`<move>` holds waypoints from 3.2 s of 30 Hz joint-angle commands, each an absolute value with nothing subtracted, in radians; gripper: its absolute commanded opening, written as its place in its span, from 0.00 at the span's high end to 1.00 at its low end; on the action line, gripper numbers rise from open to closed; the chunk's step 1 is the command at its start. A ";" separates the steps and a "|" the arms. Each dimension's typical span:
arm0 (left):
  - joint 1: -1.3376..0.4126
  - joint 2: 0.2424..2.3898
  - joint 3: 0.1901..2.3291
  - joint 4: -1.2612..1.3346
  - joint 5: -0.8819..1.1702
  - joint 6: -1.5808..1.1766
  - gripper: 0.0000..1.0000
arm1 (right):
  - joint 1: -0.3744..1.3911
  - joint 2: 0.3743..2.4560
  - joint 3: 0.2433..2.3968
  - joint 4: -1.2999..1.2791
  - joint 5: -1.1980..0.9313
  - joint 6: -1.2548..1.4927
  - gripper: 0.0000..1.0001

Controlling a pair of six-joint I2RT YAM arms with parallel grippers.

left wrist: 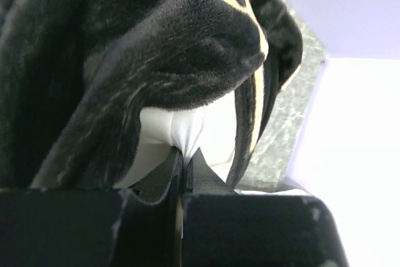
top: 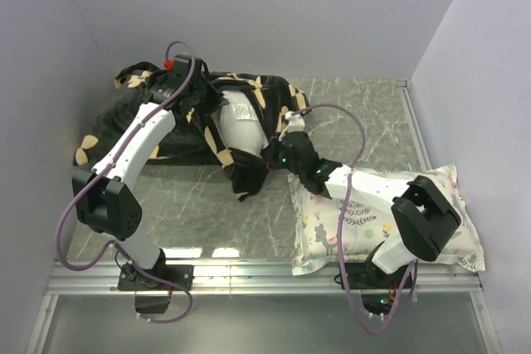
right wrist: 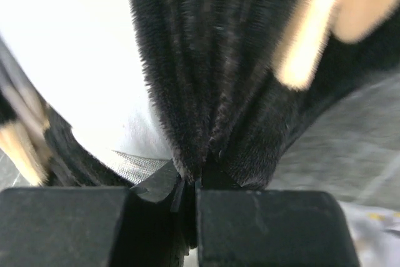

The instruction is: Remove the pillowcase from the pillow

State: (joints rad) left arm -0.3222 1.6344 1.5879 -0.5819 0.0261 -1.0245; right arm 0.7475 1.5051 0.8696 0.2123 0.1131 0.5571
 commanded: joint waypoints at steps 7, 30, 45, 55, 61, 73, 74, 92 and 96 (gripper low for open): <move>-0.270 1.609 1.862 -0.388 -0.183 -1.011 1.00 | 0.928 1.676 0.743 0.118 0.186 0.646 1.00; -0.498 1.428 1.637 -0.479 -0.247 -0.779 0.89 | 0.980 1.712 0.732 0.279 0.123 0.729 1.00; -0.914 1.220 1.180 -0.575 -0.736 -0.943 0.07 | 0.885 1.652 0.747 0.379 -0.122 0.796 1.00; -0.931 1.247 0.994 -0.509 -0.669 -0.939 0.01 | 0.818 1.660 0.707 0.459 -0.212 0.845 1.00; -0.930 1.353 0.980 -0.479 -0.677 -0.927 0.01 | 0.802 1.655 0.680 0.488 -0.222 0.859 1.00; -0.821 1.548 1.015 -0.334 -0.494 -0.862 1.00 | 0.796 1.608 0.663 0.463 -0.204 0.821 1.00; -0.818 1.557 1.058 -0.334 -0.488 -0.858 1.00 | 0.798 1.603 0.661 0.460 -0.203 0.816 1.00; -0.615 1.649 1.567 -0.405 -0.310 -0.844 1.00 | 0.874 1.649 0.592 0.436 -0.058 0.746 1.00; -0.606 1.643 1.606 -0.431 -0.270 -0.836 1.00 | 0.876 1.703 0.621 0.423 -0.031 0.752 1.00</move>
